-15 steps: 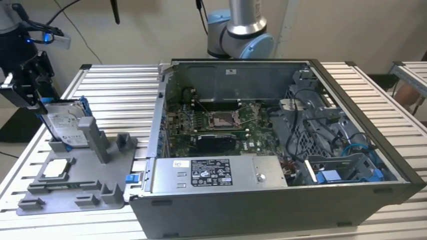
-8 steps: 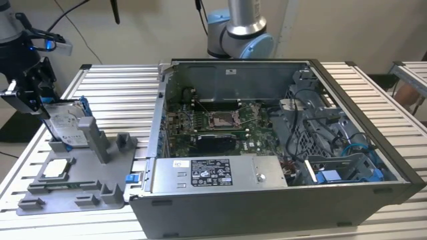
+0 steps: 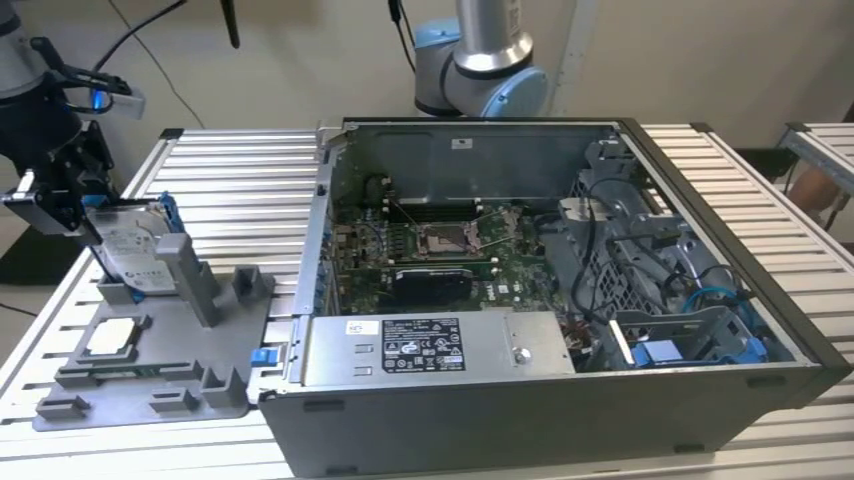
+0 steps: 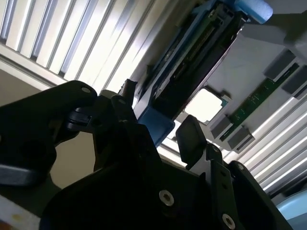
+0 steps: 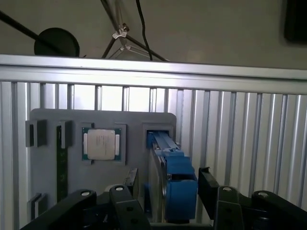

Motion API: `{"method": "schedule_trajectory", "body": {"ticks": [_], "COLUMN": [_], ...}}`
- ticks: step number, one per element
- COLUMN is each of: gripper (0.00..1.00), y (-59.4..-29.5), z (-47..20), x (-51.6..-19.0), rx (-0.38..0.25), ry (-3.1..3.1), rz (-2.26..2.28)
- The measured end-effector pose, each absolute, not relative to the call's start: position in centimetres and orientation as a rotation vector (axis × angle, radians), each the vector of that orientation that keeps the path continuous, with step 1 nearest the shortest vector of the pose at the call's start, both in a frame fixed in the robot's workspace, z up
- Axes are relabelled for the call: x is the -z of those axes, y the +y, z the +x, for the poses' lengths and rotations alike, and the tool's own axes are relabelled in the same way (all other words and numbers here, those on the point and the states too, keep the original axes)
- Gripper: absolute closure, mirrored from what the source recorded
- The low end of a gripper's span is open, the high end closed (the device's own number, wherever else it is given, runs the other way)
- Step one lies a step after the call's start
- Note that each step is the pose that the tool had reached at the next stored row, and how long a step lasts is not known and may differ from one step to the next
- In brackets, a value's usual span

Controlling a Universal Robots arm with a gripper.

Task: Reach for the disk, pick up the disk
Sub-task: 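Pick up the disk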

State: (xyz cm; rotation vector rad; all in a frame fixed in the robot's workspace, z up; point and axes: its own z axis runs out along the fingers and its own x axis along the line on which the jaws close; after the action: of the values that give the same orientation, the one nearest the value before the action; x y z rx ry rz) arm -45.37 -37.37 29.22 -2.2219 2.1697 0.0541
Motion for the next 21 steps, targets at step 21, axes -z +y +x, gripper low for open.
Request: {"method": "schedule_trajectory", "body": {"ticks": [21], "gripper": [0.0], "y": [-37.5], "z": [-44.9], "x": [-27.0], "rx": [-0.112], "ry": [2.19], "rz": [-2.192]}}
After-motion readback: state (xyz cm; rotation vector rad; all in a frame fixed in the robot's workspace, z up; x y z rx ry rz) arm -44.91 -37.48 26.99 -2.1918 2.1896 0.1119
